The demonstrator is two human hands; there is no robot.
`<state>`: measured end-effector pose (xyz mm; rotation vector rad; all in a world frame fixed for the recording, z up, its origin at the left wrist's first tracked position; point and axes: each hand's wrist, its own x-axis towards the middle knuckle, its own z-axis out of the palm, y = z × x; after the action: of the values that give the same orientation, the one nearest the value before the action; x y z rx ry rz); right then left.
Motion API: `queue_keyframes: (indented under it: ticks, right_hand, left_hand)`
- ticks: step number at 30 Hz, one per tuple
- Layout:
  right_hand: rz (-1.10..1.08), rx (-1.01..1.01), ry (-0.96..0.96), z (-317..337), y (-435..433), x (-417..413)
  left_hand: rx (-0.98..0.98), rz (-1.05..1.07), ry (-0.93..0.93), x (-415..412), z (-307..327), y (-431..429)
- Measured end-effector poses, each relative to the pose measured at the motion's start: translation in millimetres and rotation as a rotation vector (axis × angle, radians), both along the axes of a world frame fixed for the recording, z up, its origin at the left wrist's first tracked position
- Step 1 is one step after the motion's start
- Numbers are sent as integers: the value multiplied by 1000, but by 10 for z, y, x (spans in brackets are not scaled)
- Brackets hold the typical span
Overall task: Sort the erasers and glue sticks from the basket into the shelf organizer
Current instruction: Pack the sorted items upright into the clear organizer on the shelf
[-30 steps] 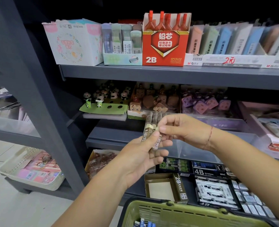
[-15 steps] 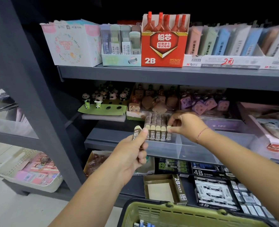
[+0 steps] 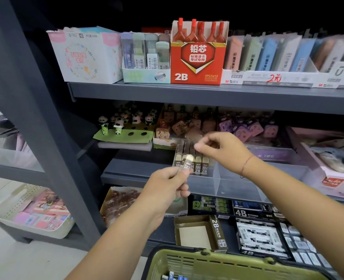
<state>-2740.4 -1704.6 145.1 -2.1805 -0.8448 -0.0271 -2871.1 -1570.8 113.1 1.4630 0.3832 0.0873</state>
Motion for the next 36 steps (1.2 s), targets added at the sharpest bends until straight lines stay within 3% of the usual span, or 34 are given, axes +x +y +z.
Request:
queue_keyframes:
  ticks: [3,5,8,10,12,15,20,27,36]
  right_hand:
    - [214,76,313,145,32,-198]
    - [285,61,408,164,22,-237]
    - [196,135,393,204,-48,-148]
    - [59,57,240,249,-124,-25]
    - [-37,-151,43,273,-183,86]
    - [-59,-411,-125,239,-189,150]
    - [-92,-598,-274,114,-51,192]
    - [-141,-637,-240,-43,-1,263]
    - [-221,-676,58,-31,43,279]
  left_hand:
    - [116,17,-23,10,-26,-10]
    - [170,31,-54,9,-3,-44]
    - [514,158,-90,37,-9,-47]
    - [652,294,-86,51,-57,-2]
    - [592,308,-19,69,-116,53]
    - [561,167,82,108,-224,62]
    - [593,103,111,138,-269,-19]
    - [601,90,103,119,-252,-23]
    - [610,84,87,100,-272,-13]
